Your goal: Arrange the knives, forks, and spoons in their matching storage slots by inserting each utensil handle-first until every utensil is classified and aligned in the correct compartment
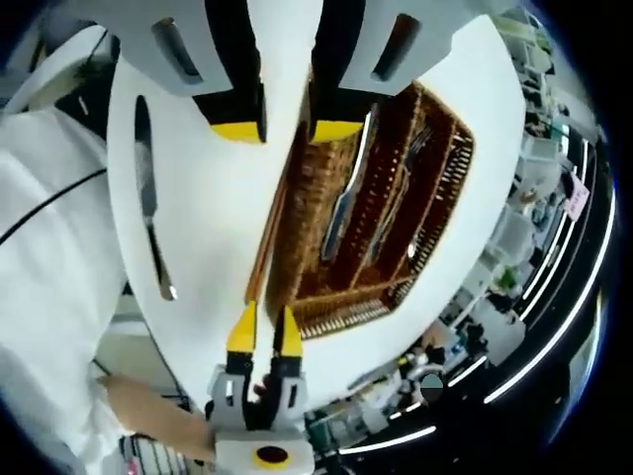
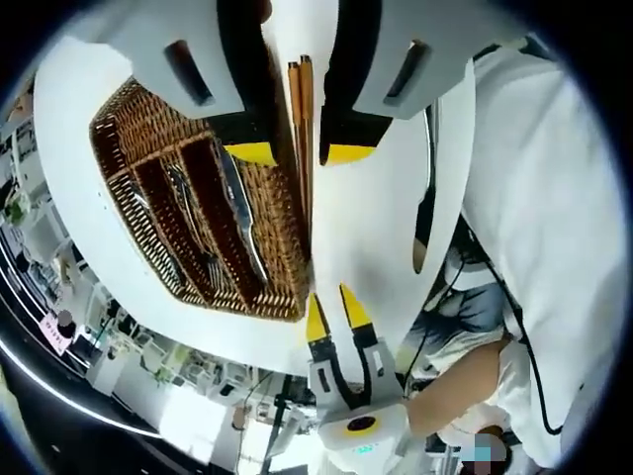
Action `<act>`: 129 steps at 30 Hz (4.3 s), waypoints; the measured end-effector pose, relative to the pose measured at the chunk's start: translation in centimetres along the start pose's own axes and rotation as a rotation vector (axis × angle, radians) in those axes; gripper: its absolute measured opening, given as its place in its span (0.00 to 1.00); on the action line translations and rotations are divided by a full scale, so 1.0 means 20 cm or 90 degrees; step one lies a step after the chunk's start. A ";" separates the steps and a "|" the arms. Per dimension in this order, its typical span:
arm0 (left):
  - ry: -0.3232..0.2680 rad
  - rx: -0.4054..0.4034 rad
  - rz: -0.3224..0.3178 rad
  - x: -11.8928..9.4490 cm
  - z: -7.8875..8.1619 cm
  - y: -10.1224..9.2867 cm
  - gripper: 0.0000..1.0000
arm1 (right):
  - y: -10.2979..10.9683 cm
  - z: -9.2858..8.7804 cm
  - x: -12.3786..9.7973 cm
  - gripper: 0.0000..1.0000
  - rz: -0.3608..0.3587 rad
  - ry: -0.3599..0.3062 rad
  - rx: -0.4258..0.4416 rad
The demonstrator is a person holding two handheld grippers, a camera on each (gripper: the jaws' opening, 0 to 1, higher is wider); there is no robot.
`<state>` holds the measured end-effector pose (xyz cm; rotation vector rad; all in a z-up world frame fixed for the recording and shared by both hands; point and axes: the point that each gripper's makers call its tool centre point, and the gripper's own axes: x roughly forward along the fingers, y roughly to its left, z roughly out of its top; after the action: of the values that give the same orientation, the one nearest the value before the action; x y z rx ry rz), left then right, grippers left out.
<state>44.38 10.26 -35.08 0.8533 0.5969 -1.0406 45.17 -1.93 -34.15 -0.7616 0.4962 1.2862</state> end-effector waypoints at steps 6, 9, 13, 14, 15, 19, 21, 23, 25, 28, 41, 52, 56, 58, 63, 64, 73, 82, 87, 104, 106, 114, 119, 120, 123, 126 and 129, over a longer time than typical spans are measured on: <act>0.006 -0.005 -0.017 0.01 -0.01 -0.06 0.17 | 0.04 -0.01 -0.01 0.16 0.009 0.003 0.000; 0.001 -0.014 -0.028 0.01 -0.01 -0.09 0.18 | 0.06 -0.02 -0.01 0.16 0.013 0.006 -0.002; 0.005 -0.018 -0.040 0.02 -0.02 -0.14 0.20 | 0.09 -0.02 -0.01 0.16 0.019 0.007 -0.004; 0.006 -0.020 -0.045 0.02 -0.02 -0.15 0.21 | 0.10 -0.02 -0.01 0.16 0.023 0.006 -0.005; 0.008 -0.019 -0.049 0.02 -0.02 -0.16 0.21 | 0.10 -0.02 -0.01 0.16 0.024 0.006 -0.004; 0.011 -0.012 -0.071 0.02 -0.02 -0.22 0.21 | 0.13 -0.03 -0.01 0.16 0.033 0.009 -0.009; 0.013 -0.010 -0.074 0.02 -0.02 -0.23 0.21 | 0.15 -0.03 -0.01 0.16 0.036 0.010 -0.010; 0.017 -0.008 -0.077 0.02 -0.03 -0.24 0.21 | 0.16 -0.03 -0.01 0.16 0.039 0.011 -0.010; 0.018 -0.007 -0.081 0.02 -0.03 -0.25 0.21 | 0.17 -0.04 -0.01 0.16 0.040 0.012 -0.010; 0.021 -0.005 -0.093 0.02 -0.03 -0.28 0.22 | 0.19 -0.04 -0.01 0.16 0.044 0.012 -0.008; 0.035 -0.007 -0.134 0.03 -0.04 -0.38 0.27 | 0.28 -0.03 0.00 0.16 0.075 0.014 -0.012; 0.038 -0.015 -0.154 0.03 -0.05 -0.41 0.29 | 0.36 -0.04 0.00 0.16 0.101 0.021 -0.013; 0.036 -0.018 -0.165 0.03 -0.05 -0.43 0.29 | 0.38 -0.04 0.01 0.16 0.110 0.025 -0.011; 0.040 -0.016 -0.169 0.04 -0.05 -0.44 0.29 | 0.39 -0.05 0.01 0.16 0.115 0.026 -0.003; 0.046 -0.018 -0.179 0.04 -0.05 -0.48 0.28 | 0.42 -0.06 0.01 0.17 0.123 0.030 0.001; 0.045 -0.019 -0.181 0.04 -0.04 -0.48 0.29 | 0.42 -0.06 0.01 0.17 0.124 0.030 0.002; 0.055 -0.022 -0.194 0.05 -0.05 -0.53 0.27 | 0.49 -0.08 0.02 0.19 0.147 0.041 0.000; 0.060 -0.027 -0.205 0.06 -0.05 -0.56 0.25 | 0.55 -0.10 0.04 0.20 0.172 0.057 -0.004; 0.068 -0.026 -0.208 0.07 -0.05 -0.57 0.25 | 0.57 -0.11 0.05 0.20 0.179 0.062 -0.005; 0.070 -0.036 -0.218 0.10 -0.05 -0.58 0.20 | 0.59 -0.14 0.07 0.19 0.189 0.080 -0.005; 0.070 -0.037 -0.217 0.10 -0.04 -0.58 0.20 | 0.59 -0.14 0.07 0.18 0.188 0.081 -0.006; 0.075 -0.031 -0.213 0.11 -0.03 -0.59 0.17 | 0.59 -0.15 0.08 0.18 0.185 0.087 -0.008; 0.078 -0.033 -0.216 0.11 -0.03 -0.60 0.15 | 0.59 -0.16 0.08 0.17 0.183 0.091 -0.009; 0.078 -0.034 -0.216 0.11 -0.03 -0.59 0.15 | 0.59 -0.17 0.08 0.17 0.182 0.093 -0.010; 0.077 -0.036 -0.216 0.12 -0.03 -0.59 0.13 | 0.59 -0.17 0.09 0.17 0.180 0.094 -0.009; 0.076 -0.036 -0.215 0.12 -0.03 -0.59 0.12 | 0.59 -0.18 0.09 0.17 0.180 0.093 -0.008; 0.076 -0.040 -0.215 0.12 -0.03 -0.58 0.12 | 0.59 -0.18 0.09 0.17 0.179 0.095 -0.008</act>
<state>34.66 6.64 -40.97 0.7783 0.8921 -1.2743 34.52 -2.32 -40.50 -0.8226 0.7373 1.4991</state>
